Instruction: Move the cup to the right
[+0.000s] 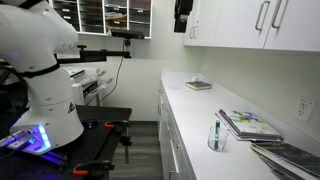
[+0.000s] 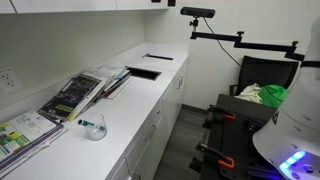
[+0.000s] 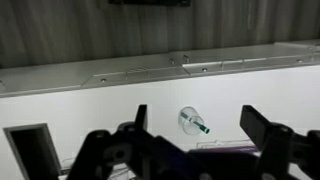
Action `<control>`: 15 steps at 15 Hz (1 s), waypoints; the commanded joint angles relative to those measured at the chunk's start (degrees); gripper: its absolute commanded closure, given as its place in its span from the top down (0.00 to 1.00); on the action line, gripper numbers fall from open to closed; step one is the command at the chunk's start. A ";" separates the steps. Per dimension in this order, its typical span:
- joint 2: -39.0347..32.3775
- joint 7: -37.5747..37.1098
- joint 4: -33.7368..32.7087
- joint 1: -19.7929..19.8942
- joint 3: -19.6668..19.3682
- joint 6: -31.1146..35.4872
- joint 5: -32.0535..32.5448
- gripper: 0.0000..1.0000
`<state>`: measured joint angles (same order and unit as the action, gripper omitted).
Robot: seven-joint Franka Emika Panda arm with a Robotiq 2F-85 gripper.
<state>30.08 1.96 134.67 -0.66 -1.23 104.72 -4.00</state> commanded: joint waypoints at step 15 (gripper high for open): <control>-16.64 -8.77 1.42 -1.61 6.52 20.40 -0.16 1.00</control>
<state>21.37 -3.05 137.40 -1.72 3.83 118.53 -4.03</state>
